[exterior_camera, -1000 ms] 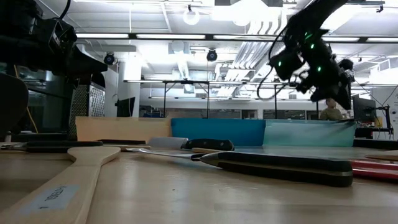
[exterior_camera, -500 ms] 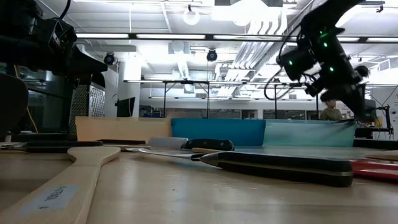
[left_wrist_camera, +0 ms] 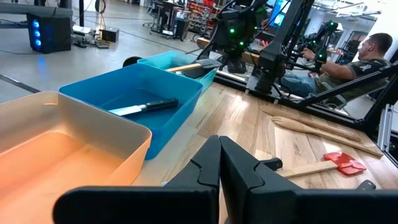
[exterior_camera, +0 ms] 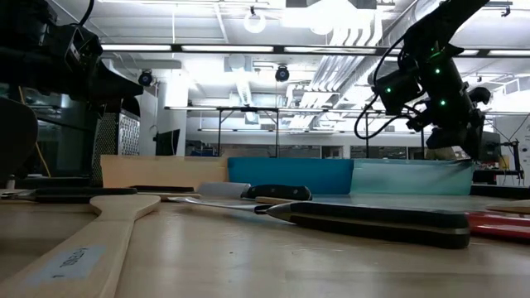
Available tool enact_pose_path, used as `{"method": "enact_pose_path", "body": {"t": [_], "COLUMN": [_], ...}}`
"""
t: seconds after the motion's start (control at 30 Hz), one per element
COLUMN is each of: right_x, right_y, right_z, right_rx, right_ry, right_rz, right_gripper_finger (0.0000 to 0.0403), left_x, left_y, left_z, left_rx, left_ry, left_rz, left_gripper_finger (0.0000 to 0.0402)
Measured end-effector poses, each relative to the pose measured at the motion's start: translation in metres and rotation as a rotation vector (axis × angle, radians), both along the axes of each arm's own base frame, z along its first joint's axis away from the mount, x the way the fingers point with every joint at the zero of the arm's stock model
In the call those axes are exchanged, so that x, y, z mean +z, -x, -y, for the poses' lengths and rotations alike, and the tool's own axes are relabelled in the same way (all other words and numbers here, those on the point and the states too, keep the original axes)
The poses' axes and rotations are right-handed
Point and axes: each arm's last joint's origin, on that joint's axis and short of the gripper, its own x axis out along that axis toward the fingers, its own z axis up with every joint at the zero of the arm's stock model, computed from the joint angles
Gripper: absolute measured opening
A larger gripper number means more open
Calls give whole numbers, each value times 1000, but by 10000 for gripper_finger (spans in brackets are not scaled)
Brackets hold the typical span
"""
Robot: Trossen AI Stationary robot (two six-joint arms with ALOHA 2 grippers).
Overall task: Pick & Place Kitchen Items
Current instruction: Put the gray spatula into the green bin, then put the red spatula into the green bin
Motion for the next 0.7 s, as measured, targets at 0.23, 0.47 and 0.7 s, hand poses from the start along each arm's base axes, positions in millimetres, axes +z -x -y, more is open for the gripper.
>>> {"method": "enact_pose_path", "body": {"t": [0.23, 0.47, 0.7], "right_x": [1, 0, 8], "right_y": [4, 1, -9], "right_z": [5, 4, -8], "right_rx": [-35, -49, -1], "right_ry": [61, 27, 36], "right_rz": [-22, 25, 199], "right_gripper_finger": [3, 3, 3], "left_x": [0, 0, 0], "left_y": [0, 0, 0], "left_z": [0, 0, 0], "left_rx": [0, 0, 0], "left_ry": [0, 0, 0], "left_rz": [0, 0, 0], "left_gripper_finger": [0, 0, 0]}}
